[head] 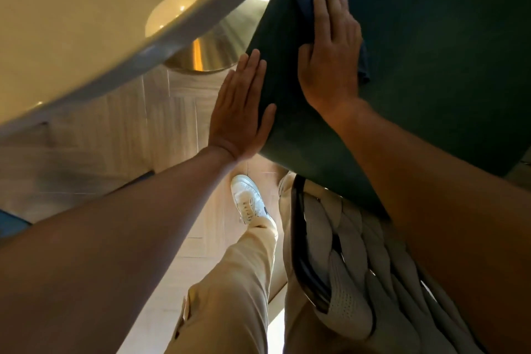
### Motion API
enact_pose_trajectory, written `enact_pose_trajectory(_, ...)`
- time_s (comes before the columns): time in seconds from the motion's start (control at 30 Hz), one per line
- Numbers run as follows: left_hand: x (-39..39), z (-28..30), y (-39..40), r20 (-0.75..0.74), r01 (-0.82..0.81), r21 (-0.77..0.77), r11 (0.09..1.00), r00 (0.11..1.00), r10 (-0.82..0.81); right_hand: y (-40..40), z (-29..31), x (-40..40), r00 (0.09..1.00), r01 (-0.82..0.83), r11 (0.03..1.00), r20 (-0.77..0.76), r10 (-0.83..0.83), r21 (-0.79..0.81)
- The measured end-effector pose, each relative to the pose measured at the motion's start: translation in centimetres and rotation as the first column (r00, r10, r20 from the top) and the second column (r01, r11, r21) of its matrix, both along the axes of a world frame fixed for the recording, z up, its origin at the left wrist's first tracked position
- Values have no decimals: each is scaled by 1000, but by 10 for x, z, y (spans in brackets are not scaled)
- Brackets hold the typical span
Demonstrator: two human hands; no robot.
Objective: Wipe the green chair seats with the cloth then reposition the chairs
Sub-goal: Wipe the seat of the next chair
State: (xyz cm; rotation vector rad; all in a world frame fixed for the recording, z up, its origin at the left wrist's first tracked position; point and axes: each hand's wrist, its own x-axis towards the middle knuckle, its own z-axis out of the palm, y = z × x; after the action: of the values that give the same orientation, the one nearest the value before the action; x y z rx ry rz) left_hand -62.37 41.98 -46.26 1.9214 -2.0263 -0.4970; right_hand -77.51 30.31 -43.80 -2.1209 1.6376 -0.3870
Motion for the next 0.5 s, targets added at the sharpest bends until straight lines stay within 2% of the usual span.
enact_pose_trajectory(0.1,2,-3,0,-29,7,-22,1000,1000,-8,8,-1,3,996,35,999,79,-34,-12)
enact_pose_trajectory(0.3,6,-5,1,-131,22,-40,999,991,-27,46,-7,-24,954,-267,961,119,275,-75)
enact_pose_trajectory(0.5,14,-1,4,-123,129,-25,991,984,-131,86,-7,-43,881,-442,891,139,453,-99)
